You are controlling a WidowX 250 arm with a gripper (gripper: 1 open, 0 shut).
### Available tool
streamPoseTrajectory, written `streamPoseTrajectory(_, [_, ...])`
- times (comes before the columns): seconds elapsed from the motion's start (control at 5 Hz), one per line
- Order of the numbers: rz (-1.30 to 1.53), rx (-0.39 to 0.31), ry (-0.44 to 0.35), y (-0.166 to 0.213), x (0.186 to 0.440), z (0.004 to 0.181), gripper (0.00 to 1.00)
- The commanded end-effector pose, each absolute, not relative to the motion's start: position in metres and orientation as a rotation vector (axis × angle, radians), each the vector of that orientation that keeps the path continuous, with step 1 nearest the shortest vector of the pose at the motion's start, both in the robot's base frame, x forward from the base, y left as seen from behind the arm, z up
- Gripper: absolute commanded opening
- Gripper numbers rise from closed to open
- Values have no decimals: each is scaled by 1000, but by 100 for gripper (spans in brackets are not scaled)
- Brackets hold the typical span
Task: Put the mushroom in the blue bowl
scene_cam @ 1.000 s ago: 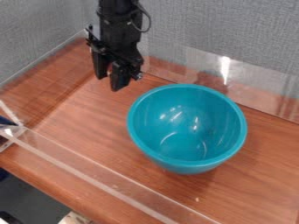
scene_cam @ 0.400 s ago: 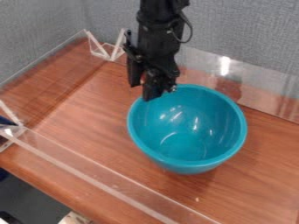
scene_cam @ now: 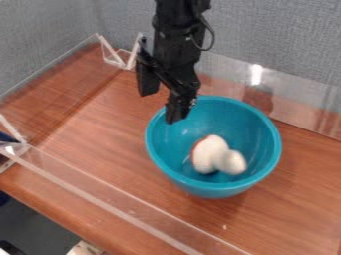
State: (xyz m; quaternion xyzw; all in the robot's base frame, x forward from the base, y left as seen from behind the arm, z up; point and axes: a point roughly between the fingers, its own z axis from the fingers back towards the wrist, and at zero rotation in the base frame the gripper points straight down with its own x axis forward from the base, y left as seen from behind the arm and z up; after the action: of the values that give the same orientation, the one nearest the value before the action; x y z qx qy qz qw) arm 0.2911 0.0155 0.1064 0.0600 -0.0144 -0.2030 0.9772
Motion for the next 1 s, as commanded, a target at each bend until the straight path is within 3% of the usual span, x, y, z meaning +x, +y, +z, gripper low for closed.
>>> streamPoseTrajectory(0.0, [-390,119,-86,13,299,125,100])
streamPoseTrajectory(0.8, [-266,107,-52,35,287,145,100])
